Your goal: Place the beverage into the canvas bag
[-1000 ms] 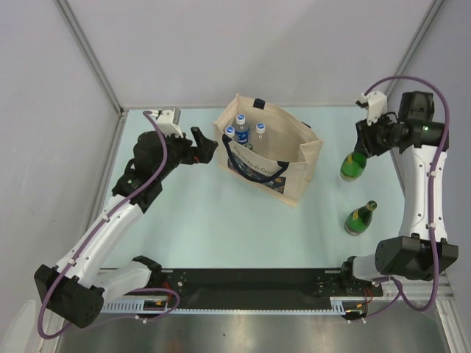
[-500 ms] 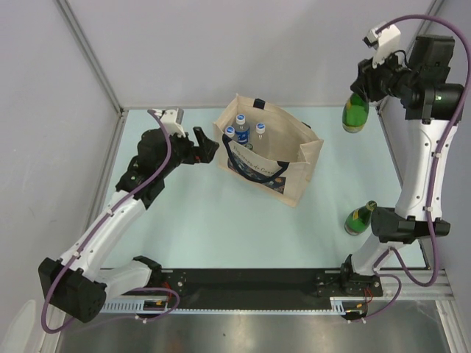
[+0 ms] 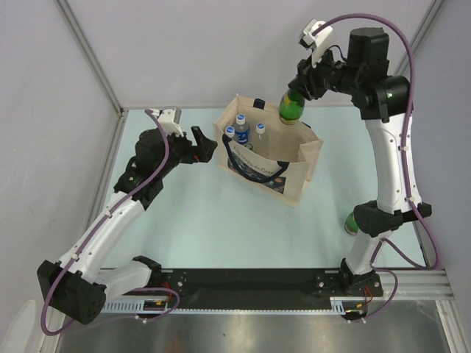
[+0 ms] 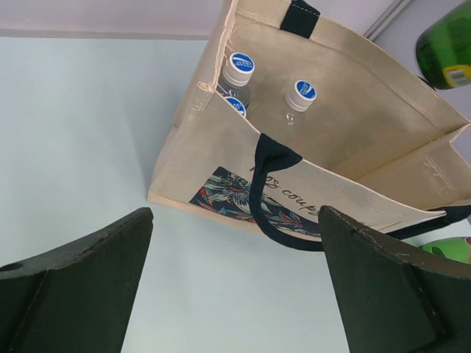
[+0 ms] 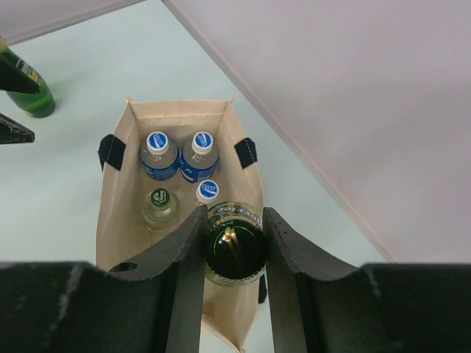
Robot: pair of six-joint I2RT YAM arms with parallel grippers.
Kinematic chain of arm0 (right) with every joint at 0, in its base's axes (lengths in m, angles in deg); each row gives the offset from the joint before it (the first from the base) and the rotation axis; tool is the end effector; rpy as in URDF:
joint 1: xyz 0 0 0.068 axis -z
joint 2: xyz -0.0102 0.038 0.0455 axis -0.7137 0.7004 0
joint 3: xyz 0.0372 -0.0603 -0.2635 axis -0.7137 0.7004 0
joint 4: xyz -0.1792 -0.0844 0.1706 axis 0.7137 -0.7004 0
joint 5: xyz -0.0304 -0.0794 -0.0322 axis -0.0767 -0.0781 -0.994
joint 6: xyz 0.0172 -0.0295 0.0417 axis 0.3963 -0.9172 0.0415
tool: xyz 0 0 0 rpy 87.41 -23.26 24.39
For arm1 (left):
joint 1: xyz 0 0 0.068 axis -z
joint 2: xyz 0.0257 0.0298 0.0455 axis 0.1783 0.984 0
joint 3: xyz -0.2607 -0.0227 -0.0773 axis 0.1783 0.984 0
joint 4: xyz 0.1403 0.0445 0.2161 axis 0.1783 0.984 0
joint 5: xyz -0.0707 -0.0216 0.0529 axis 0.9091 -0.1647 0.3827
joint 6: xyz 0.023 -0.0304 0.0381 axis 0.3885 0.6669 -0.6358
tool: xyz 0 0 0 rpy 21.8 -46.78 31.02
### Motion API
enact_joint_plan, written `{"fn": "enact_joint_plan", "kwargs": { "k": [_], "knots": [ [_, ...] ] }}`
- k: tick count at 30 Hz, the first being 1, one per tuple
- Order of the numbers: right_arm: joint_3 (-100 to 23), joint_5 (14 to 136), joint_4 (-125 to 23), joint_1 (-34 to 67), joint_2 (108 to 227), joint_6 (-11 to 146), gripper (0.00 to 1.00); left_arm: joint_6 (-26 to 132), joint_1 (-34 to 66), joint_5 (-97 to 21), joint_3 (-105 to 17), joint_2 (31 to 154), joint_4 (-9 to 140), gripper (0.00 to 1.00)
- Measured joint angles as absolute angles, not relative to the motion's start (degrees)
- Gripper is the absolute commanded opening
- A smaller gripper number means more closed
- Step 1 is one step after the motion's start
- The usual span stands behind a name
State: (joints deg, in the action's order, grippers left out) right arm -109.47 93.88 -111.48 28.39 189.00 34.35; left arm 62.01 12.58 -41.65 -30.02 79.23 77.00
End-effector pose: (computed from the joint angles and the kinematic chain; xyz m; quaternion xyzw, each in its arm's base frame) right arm 0.2946 0.1073 0.5533 -0.4165 0.6782 0.1344 0.5904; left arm 0.2309 -0.1005 0.3638 0.0391 0.7852 -0.2612 0.5601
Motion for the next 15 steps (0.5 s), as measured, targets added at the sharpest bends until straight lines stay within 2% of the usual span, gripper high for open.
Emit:
{"fn": "enact_joint_plan", "kwargs": {
  "k": [15],
  "knots": [
    [-96.2, 96.3, -111.5, 28.4, 193.8, 32.8, 0.0, 62.0, 12.0, -43.8, -30.0, 74.8, 78.7, 1.0]
  ]
}}
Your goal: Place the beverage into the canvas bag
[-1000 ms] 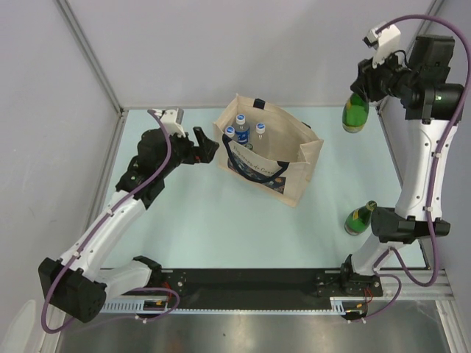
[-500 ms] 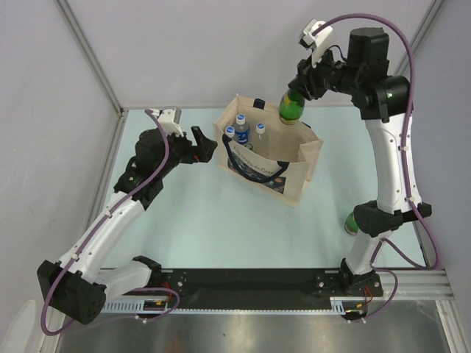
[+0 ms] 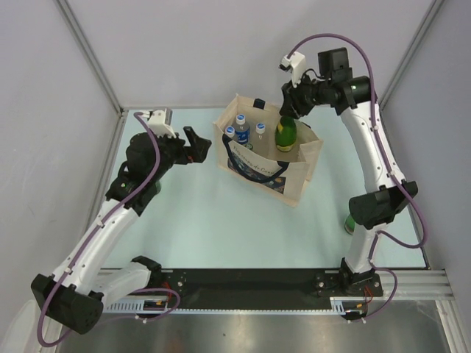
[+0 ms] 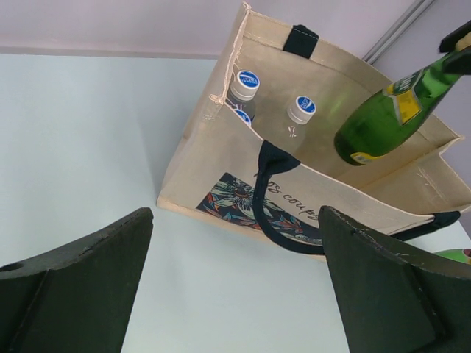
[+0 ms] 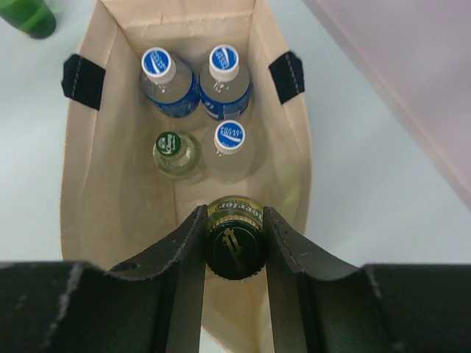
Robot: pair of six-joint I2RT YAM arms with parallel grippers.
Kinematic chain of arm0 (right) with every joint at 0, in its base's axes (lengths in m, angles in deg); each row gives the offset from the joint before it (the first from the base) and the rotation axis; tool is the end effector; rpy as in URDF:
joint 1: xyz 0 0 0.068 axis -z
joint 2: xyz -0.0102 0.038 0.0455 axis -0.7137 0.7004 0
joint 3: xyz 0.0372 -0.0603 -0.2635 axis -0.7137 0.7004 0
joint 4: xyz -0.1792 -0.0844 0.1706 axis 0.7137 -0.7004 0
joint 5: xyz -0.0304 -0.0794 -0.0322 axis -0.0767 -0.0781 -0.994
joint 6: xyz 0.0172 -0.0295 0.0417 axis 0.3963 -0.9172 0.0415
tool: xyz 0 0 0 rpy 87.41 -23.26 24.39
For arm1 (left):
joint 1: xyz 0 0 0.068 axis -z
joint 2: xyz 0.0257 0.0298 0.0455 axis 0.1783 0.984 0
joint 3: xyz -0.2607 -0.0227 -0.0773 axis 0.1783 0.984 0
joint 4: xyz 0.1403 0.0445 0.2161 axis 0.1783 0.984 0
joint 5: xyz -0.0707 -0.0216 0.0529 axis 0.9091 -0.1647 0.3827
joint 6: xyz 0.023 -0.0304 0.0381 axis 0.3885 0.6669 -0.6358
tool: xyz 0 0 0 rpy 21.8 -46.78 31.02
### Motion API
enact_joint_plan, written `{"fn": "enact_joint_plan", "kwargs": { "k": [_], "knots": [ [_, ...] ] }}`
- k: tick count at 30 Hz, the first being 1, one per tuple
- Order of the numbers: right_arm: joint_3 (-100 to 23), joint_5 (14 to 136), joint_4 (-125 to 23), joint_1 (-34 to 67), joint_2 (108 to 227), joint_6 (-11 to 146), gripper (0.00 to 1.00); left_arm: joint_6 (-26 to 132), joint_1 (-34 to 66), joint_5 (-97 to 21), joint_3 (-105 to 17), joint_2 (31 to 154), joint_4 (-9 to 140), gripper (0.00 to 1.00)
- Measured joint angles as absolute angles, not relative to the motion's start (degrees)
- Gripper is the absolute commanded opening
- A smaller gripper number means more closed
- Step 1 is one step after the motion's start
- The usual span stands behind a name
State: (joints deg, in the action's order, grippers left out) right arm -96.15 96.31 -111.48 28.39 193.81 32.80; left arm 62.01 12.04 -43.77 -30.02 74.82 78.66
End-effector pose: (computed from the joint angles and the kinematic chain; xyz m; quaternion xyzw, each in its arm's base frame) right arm 0.3571 0.1280 0.4658 -0.4358 0.7513 0.1761 0.4632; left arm 0.2134 -0.0894 0.3777 0.0243 0.7709 -0.2518 0.5845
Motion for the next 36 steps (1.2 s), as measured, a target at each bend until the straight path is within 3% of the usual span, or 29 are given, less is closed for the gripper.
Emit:
{"fn": "enact_joint_plan", "kwargs": {
  "k": [26, 27, 30, 31, 33, 34, 36],
  "knots": [
    [-68.6, 95.2, -91.0, 27.6, 196.6, 33.3, 0.0, 62.0, 11.7, -46.0, -29.7, 71.8, 82.3, 1.0],
    [-67.7, 95.1, -90.6, 27.6, 196.6, 33.2, 0.02, 62.0, 11.7, -46.4, -29.7, 71.7, 82.6, 1.0],
    [-64.9, 95.3, -89.7, 27.3, 196.6, 32.3, 0.21, 62.0, 11.7, -47.6, -29.7, 70.6, 84.2, 1.0],
    [-64.2, 95.7, -89.7, 27.2, 196.6, 32.0, 0.34, 62.0, 11.7, -48.1, -29.7, 70.2, 84.9, 1.0],
    [-64.1, 95.9, -89.4, 27.1, 196.6, 31.2, 0.45, 61.9, 11.6, -49.5, -29.7, 69.3, 86.0, 1.0],
    [-64.1, 96.0, -89.3, 27.1, 196.6, 30.9, 0.55, 61.9, 11.6, -50.3, -29.7, 68.7, 86.8, 1.0],
    [-64.1, 96.3, -89.1, 27.1, 196.5, 30.6, 0.63, 61.5, 11.6, -52.3, -29.7, 67.6, 88.5, 1.0]
  ]
}}
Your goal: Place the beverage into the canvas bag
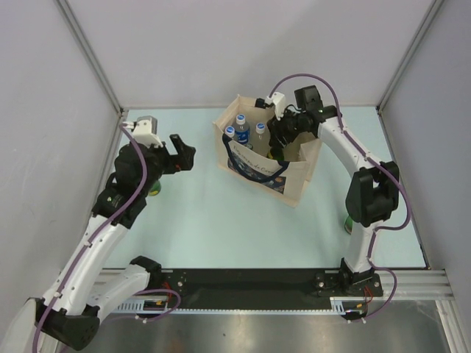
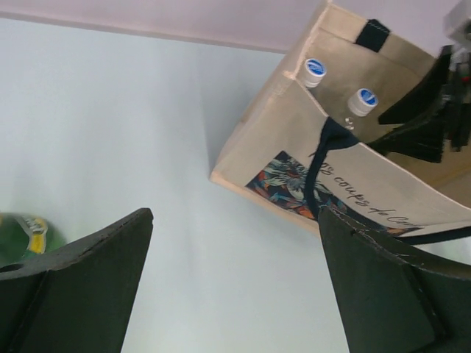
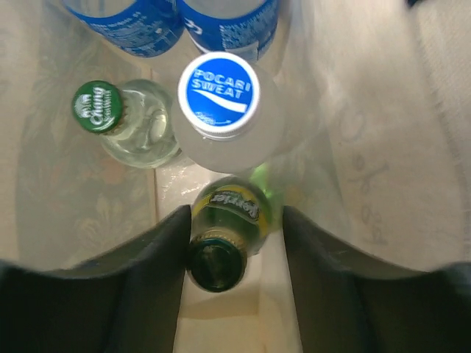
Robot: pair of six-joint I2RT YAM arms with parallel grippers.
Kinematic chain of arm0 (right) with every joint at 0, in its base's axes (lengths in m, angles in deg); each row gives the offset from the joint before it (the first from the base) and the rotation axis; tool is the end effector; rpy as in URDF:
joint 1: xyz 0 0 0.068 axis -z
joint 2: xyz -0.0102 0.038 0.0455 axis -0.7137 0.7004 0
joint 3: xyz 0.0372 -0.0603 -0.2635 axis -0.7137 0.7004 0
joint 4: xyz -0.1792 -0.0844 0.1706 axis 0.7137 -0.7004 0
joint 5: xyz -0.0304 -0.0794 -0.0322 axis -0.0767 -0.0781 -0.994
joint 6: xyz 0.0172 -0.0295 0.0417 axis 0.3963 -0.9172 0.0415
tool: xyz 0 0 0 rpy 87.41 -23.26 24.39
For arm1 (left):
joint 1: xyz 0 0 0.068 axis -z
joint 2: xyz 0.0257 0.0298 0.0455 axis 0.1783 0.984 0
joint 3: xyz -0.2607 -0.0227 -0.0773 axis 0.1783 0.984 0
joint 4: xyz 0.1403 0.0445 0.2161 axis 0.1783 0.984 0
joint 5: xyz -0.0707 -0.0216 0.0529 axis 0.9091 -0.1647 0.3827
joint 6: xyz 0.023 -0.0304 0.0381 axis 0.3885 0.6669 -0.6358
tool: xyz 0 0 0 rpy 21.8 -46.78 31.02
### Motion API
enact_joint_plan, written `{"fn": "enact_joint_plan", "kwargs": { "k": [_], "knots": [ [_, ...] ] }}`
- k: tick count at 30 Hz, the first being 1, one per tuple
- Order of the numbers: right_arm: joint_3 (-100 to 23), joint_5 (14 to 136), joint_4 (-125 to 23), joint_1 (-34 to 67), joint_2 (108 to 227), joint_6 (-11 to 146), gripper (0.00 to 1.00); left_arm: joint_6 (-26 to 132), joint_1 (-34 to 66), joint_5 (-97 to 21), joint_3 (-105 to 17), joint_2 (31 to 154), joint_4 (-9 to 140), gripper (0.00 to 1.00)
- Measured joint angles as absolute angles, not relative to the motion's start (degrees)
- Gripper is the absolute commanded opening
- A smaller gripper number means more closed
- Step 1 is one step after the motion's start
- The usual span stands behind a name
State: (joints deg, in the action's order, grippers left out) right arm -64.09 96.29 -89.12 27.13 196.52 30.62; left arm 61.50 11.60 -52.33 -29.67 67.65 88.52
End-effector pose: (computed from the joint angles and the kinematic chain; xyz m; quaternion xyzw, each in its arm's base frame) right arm 0.4056 0.1529 0.3054 -0.4536 0.7872 0.1930 0.3705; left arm 0.1815 -0.0690 0.3814 -0.0215 0.7873 -0.1847 0.5878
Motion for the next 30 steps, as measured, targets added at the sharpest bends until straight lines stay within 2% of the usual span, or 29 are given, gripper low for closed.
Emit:
{"fn": "enact_joint_plan", "kwargs": {
  "k": [1, 7, 11, 16, 24, 27, 30],
  "knots": [
    [-64.1, 96.4, -88.9, 27.1, 196.3, 30.4, 0.71, 61.4, 11.6, -53.4, -29.7, 67.2, 89.4, 1.0],
    [-66.2, 97.2, -90.7, 27.2, 193.0, 29.5, 0.88, 60.0, 11.5, -61.9, -30.7, 66.6, 96.7, 1.0],
    [-71.2, 99.6, -93.5, 27.3, 189.5, 28.8, 0.89, 60.5, 10.5, -67.2, -32.7, 67.6, 101.5, 1.0],
    [-72.8, 104.7, -96.5, 27.1, 182.9, 27.5, 0.9, 62.7, 5.2, -68.4, -35.0, 70.6, 105.1, 1.0],
    [-62.2, 109.4, -98.7, 23.0, 173.5, 25.8, 0.9, 67.6, -3.5, -67.7, -37.0, 77.2, 109.7, 0.98],
    [-60.4, 110.0, -99.5, 22.4, 173.4, 25.7, 0.91, 69.7, -6.3, -67.9, -38.8, 81.3, 110.7, 0.96],
    [-59.9, 110.5, -99.5, 22.5, 173.3, 25.9, 0.91, 71.2, -7.7, -67.9, -38.9, 84.0, 111.4, 0.86]
  ]
}}
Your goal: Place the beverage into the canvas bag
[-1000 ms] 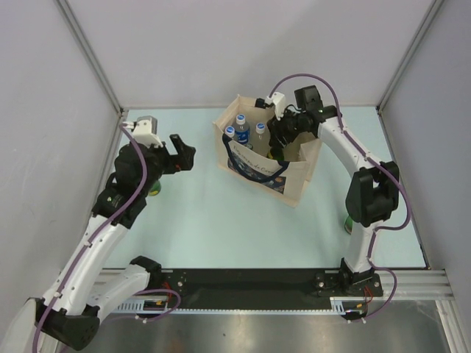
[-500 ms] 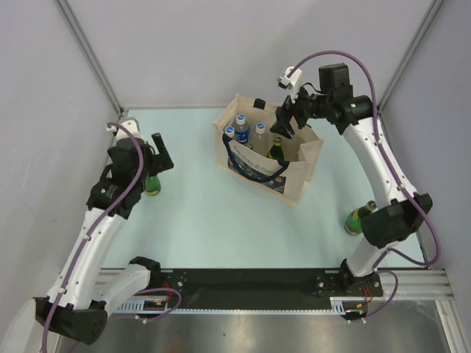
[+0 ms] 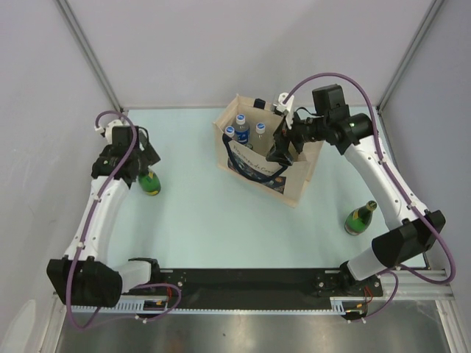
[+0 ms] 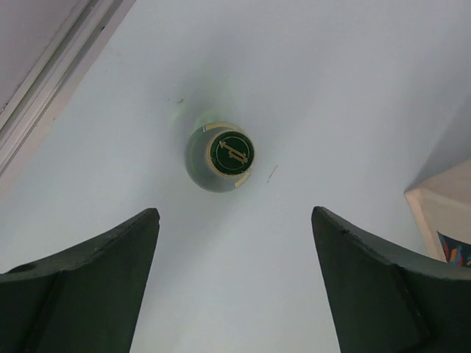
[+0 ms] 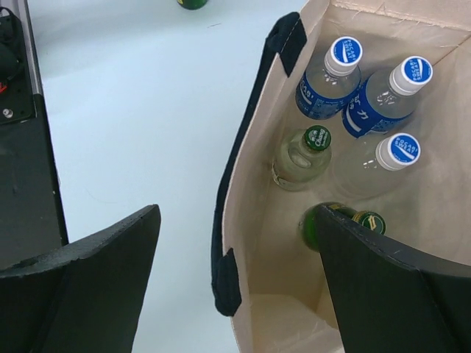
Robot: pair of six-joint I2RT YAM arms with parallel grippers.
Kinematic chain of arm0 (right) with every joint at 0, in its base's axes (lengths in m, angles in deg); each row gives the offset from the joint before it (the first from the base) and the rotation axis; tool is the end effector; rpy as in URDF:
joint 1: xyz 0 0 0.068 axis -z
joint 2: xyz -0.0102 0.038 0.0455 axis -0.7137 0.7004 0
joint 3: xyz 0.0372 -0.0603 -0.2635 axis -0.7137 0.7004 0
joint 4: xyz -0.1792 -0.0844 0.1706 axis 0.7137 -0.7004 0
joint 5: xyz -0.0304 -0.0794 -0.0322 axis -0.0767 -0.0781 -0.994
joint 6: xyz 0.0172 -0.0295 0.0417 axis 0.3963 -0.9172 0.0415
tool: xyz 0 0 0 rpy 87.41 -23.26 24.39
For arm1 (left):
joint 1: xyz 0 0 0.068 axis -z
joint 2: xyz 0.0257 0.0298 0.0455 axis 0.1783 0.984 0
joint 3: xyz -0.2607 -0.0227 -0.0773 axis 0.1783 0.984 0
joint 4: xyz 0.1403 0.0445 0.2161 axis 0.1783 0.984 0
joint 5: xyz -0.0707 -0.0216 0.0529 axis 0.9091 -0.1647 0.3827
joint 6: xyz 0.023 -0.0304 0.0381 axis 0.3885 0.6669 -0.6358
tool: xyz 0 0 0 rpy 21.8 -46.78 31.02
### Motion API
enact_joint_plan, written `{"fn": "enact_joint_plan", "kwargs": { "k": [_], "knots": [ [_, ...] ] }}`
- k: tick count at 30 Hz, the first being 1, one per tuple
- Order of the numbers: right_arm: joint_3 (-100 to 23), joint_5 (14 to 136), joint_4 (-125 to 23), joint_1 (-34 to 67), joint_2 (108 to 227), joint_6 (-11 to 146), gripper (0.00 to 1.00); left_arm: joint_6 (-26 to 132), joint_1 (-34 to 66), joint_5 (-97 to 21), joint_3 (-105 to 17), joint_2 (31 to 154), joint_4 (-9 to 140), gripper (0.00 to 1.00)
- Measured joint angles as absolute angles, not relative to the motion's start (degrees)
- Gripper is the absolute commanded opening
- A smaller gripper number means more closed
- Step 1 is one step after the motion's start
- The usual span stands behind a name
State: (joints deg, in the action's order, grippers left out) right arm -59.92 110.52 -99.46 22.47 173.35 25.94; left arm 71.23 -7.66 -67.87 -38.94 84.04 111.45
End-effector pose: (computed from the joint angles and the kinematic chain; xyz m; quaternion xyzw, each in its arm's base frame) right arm 0.2797 0.1454 0.4166 -0.5449 0.6594 0.2865 0.4315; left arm 0.2391 0.0021 0.3424 -0.2859 0.8614 0.0553 0.4161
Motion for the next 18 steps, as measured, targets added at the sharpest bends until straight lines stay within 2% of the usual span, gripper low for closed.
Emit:
{"fn": "enact_joint_plan", "kwargs": {
  "k": [5, 7, 9, 18],
  "knots": [
    [-59.0, 111.2, -99.0, 22.5, 172.4, 26.6, 0.91, 72.7, -9.5, -67.7, -39.0, 88.3, 111.7, 0.75],
    [-58.8, 111.3, -99.0, 22.5, 172.1, 26.8, 0.91, 72.6, -10.5, -67.7, -39.2, 90.3, 111.6, 0.66],
    [-58.6, 111.3, -98.9, 22.5, 172.0, 26.8, 0.91, 72.6, -11.7, -67.7, -39.6, 92.3, 111.6, 0.61],
    [-57.2, 111.2, -98.3, 22.5, 171.7, 26.8, 0.91, 72.1, -12.7, -67.7, -42.1, 96.9, 110.2, 0.6]
  ]
}}
